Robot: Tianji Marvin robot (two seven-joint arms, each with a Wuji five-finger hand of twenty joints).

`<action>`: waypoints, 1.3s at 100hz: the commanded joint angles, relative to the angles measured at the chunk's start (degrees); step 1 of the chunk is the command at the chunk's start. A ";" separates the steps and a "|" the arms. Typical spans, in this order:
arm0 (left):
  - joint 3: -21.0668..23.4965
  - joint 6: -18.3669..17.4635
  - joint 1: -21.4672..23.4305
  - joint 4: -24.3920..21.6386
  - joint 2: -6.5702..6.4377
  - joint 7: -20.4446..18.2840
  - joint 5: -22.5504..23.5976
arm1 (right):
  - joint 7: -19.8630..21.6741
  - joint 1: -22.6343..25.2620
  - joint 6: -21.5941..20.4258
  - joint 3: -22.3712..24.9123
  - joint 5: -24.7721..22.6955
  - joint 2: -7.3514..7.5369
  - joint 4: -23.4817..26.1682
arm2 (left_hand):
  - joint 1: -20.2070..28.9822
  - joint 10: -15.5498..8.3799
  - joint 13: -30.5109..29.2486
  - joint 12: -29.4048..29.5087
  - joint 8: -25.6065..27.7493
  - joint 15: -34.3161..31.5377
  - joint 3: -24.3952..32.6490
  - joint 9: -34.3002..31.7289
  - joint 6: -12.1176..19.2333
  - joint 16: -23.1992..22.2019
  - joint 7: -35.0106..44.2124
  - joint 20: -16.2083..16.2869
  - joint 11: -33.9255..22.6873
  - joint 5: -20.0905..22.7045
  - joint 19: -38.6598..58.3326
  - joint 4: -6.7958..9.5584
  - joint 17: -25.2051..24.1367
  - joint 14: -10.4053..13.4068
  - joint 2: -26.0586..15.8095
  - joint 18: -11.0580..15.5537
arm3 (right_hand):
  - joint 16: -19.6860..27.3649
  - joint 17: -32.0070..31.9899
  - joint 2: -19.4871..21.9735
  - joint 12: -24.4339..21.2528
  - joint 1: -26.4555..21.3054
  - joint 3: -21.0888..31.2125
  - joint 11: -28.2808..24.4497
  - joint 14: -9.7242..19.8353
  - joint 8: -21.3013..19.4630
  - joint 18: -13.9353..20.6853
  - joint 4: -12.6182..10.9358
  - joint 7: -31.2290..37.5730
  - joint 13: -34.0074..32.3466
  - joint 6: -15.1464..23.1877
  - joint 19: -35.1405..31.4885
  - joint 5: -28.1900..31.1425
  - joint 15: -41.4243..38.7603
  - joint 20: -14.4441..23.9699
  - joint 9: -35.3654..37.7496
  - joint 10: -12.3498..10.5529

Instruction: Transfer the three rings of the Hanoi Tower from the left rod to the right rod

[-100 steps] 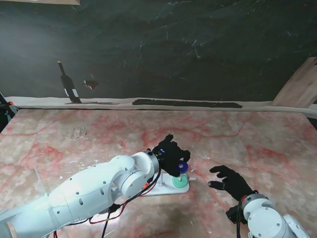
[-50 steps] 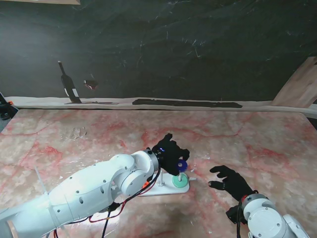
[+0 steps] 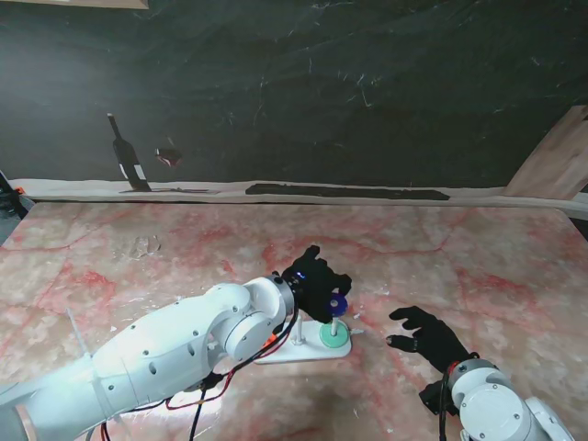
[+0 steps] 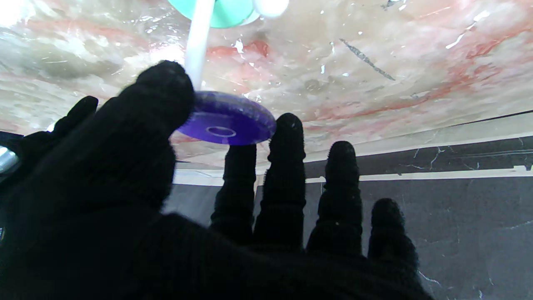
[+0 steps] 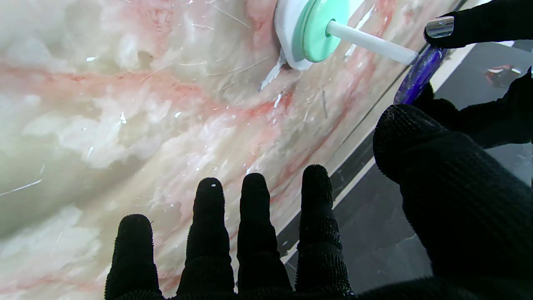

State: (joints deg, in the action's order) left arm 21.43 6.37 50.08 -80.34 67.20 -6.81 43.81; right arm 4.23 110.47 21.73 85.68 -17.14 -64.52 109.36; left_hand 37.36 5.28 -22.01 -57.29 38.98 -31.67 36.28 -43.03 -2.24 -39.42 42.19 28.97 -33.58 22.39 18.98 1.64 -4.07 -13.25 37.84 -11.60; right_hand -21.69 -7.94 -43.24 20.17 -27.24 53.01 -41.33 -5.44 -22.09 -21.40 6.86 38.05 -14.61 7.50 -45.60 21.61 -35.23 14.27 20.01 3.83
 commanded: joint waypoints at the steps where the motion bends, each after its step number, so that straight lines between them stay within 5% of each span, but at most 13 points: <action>1: -0.15 -0.26 -0.39 0.27 0.25 0.04 -0.35 | 0.03 0.36 -0.24 -0.09 0.04 -0.22 0.12 | 5.14 -2.11 -0.43 -1.86 1.17 -1.27 8.49 -2.81 2.15 -0.69 5.13 -0.17 -0.48 2.97 -0.29 2.96 -0.33 0.35 -1.62 -0.49 | -0.53 0.05 0.05 0.41 -0.29 -0.69 -0.14 -0.27 0.50 0.09 -1.92 0.08 -1.30 0.23 -1.56 -2.07 -0.16 -1.00 0.21 0.10; 83: 2.26 -0.14 2.95 -2.68 -1.38 -0.66 1.37 | 0.03 0.28 -0.47 -0.06 0.30 -0.24 -0.05 | 5.32 -2.11 -0.49 -2.22 1.17 -1.29 8.52 -2.96 2.29 -0.71 5.13 -0.12 -0.43 3.04 -0.27 2.83 -0.36 0.37 -1.48 -0.47 | -0.56 0.05 0.04 0.41 -0.25 -0.64 -0.16 -0.21 0.50 0.04 -1.90 0.12 -1.33 0.23 -1.82 -2.11 -0.22 -1.21 0.19 0.11; 130: 2.39 -0.67 3.70 -2.43 -1.29 0.36 1.40 | -0.17 0.32 -0.50 -0.03 0.43 -0.30 -0.07 | 5.22 -2.17 -0.50 -2.22 1.15 -1.29 8.55 -2.93 2.23 -0.70 5.08 -0.11 -0.41 2.99 -0.25 2.81 -0.32 0.41 -1.48 -0.50 | -0.56 0.01 -0.01 0.42 -0.31 -0.62 -0.19 -0.30 0.52 -0.01 -1.89 0.13 -1.32 0.22 -1.88 -2.16 -0.22 -1.32 0.20 0.17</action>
State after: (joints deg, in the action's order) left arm 23.88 5.91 53.44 -82.88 65.93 -6.54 45.32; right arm 4.15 110.42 21.42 85.75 -16.76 -64.56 109.15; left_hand 37.38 5.28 -22.01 -57.74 38.98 -31.69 36.29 -43.04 -2.24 -39.48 42.19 28.97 -33.58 22.38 18.98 1.64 -4.07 -13.20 37.84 -11.60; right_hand -21.69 -7.94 -43.24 20.17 -27.24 53.01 -41.33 -5.44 -22.09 -21.40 6.86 38.05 -14.61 7.50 -46.07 21.57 -35.23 14.16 20.01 3.83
